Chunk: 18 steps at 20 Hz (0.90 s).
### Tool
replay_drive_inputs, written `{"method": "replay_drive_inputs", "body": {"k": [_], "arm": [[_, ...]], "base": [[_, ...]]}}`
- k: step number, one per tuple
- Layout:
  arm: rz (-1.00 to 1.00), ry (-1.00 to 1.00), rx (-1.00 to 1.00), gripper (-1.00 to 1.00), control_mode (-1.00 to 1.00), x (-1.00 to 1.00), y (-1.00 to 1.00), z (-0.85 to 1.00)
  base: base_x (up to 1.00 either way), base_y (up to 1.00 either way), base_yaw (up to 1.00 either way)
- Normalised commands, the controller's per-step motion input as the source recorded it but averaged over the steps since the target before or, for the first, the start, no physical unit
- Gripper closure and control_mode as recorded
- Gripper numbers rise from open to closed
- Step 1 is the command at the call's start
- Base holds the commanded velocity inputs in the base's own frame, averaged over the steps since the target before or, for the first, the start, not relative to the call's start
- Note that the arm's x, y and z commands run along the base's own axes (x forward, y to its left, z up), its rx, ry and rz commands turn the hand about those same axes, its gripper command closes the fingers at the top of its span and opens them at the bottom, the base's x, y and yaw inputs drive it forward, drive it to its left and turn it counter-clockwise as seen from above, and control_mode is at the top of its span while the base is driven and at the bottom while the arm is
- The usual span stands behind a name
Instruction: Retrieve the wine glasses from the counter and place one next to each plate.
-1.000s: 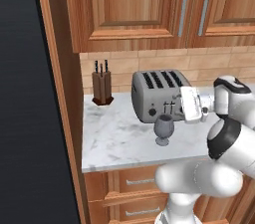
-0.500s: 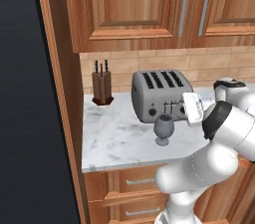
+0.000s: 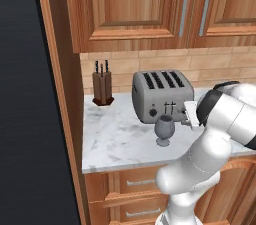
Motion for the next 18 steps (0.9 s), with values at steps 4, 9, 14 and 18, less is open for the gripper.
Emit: {"method": "replay_drive_inputs", "body": {"k": [4,9,14,18], "arm": [[0.00,0.14,0.00,-1.00,-1.00,0.00,0.00,-0.31],[0.00,0.06,0.00,-1.00,-1.00,-0.01,0.00,-0.22],[0.00,0.06,0.00,-1.00,-1.00,-0.11,0.00,-0.23],[0.00,0.03,0.00,-1.00,-1.00,-0.28,0.04,-0.18]], "base": [[0.00,0.00,0.00],[0.00,0.00,0.00],[0.00,0.00,0.00],[0.00,0.00,0.00]]}}
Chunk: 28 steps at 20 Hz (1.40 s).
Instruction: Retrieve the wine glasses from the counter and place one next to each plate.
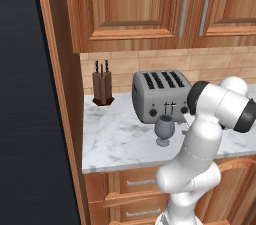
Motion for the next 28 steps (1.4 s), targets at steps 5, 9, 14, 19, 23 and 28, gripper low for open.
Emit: {"method": "replay_drive_inputs", "body": {"k": [5,9,14,19,23,28], "arm": [[0.00,0.00,0.00,-1.00,-1.00,-0.43,0.18,-0.03],[0.00,0.00,0.00,-1.00,-1.00,-0.26,0.19,0.00],[-0.07,0.01,0.00,-1.00,-1.00,0.00,0.13,-0.04],[-0.10,0.08,0.00,-1.00,-1.00,0.01,0.09,-0.12],[-0.07,0.10,0.00,-1.00,-1.00,0.00,0.10,-0.17],[-0.01,0.07,0.00,-1.00,-1.00,0.00,0.04,-0.11]], "base": [[0.00,0.00,0.00],[0.00,0.00,0.00],[0.00,0.00,0.00],[0.00,0.00,0.00],[0.00,0.00,0.00],[0.00,0.00,0.00]]}}
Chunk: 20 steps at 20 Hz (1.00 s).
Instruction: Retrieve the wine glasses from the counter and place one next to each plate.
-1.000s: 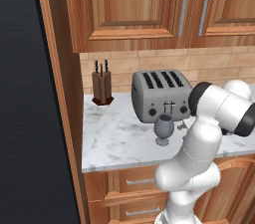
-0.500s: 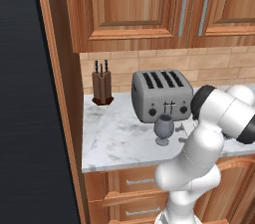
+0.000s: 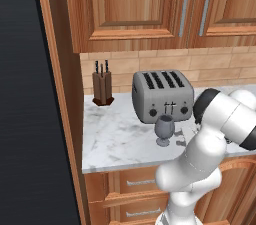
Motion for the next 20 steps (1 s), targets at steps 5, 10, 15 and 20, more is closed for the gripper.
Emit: {"method": "replay_drive_inputs", "body": {"k": [5,10,15,20], "arm": [[0.00,0.02,0.00,-1.00,-1.00,0.00,0.06,-0.04],[0.00,0.00,0.00,-1.00,-1.00,0.01,0.16,-0.05],[0.00,0.00,0.00,-1.00,-1.00,0.09,0.17,-0.17],[0.00,0.05,0.00,-1.00,-1.00,0.07,0.16,-0.14]], "base": [[0.00,0.00,0.00],[0.00,0.00,0.00],[0.00,0.00,0.00],[0.00,0.00,0.00]]}}
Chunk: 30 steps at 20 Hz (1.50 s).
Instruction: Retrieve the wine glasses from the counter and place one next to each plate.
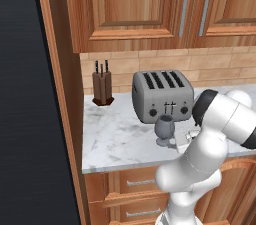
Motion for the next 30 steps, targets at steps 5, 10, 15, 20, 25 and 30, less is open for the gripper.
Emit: {"method": "replay_drive_inputs", "body": {"k": [5,10,15,20,25,30], "arm": [[0.00,0.05,0.00,-1.00,-1.00,0.18,0.16,-0.11],[-0.03,0.01,0.00,-1.00,-1.00,0.11,0.01,-0.08],[-0.09,0.00,0.00,-1.00,-1.00,0.38,0.14,-0.15],[-0.12,0.00,0.00,-1.00,-1.00,0.61,0.25,-0.23],[-0.13,0.00,0.00,1.00,-1.00,0.53,0.12,-0.37],[-0.07,-0.05,0.00,1.00,-1.00,0.06,0.00,-0.14]], "base": [[0.00,0.00,0.00],[0.00,0.00,0.00],[0.00,0.00,0.00],[0.00,0.00,0.00],[0.00,0.00,0.00],[0.00,0.00,0.00]]}}
